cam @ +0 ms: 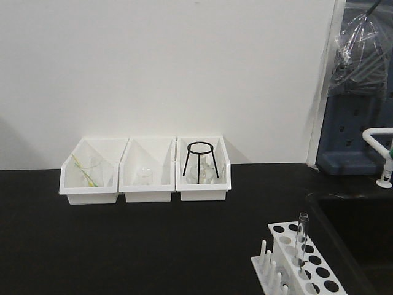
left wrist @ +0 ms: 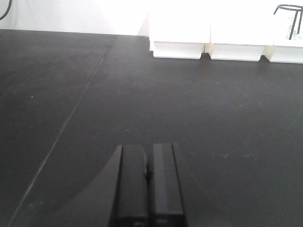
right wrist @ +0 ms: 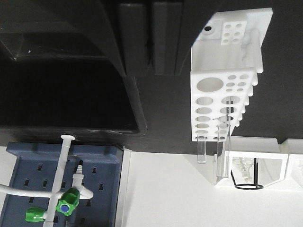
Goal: Flip and reinsert test tube from rack
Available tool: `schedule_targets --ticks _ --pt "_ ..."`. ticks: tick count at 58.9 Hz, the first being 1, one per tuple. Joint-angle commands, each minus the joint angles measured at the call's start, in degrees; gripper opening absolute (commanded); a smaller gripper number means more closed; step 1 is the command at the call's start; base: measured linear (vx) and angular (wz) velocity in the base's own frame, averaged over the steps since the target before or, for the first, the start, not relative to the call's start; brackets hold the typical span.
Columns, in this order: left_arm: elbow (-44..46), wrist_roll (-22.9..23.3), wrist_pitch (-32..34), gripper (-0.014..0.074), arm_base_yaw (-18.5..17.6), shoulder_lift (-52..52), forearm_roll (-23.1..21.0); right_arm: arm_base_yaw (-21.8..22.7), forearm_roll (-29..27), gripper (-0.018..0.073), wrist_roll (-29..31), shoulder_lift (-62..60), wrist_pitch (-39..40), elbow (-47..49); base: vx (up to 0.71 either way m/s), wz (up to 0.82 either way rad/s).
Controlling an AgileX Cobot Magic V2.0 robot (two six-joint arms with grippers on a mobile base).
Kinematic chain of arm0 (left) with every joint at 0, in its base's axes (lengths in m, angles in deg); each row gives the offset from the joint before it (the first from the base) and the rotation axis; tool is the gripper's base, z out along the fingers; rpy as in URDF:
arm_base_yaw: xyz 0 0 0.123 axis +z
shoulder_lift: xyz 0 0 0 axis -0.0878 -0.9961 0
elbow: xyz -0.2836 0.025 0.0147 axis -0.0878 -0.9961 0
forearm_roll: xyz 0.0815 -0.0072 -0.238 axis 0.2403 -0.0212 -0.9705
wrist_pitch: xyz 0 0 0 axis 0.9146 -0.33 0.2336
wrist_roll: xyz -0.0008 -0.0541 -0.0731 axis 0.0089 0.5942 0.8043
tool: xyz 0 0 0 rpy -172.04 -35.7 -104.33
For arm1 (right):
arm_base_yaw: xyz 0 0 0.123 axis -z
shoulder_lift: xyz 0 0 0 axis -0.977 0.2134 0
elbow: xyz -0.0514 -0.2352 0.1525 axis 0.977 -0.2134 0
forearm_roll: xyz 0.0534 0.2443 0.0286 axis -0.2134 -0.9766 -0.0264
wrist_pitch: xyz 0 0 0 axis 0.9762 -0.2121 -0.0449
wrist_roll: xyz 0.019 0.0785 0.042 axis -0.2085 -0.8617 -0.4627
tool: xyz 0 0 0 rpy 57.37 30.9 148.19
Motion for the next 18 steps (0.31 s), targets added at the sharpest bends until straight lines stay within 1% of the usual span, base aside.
schedule_targets --ticks 1,18 --pt "-0.05 0.01 4.95 -0.0006 -0.28 0.72 -0.21 0.39 0.16 -0.0011 0.57 -0.6 4.53 -0.08 0.0 0.0" --pt "-0.05 0.01 4.95 -0.0006 -0.28 0.72 -0.21 0.39 0.16 -0.0011 0.57 -0.6 4.46 -0.08 0.0 0.0"
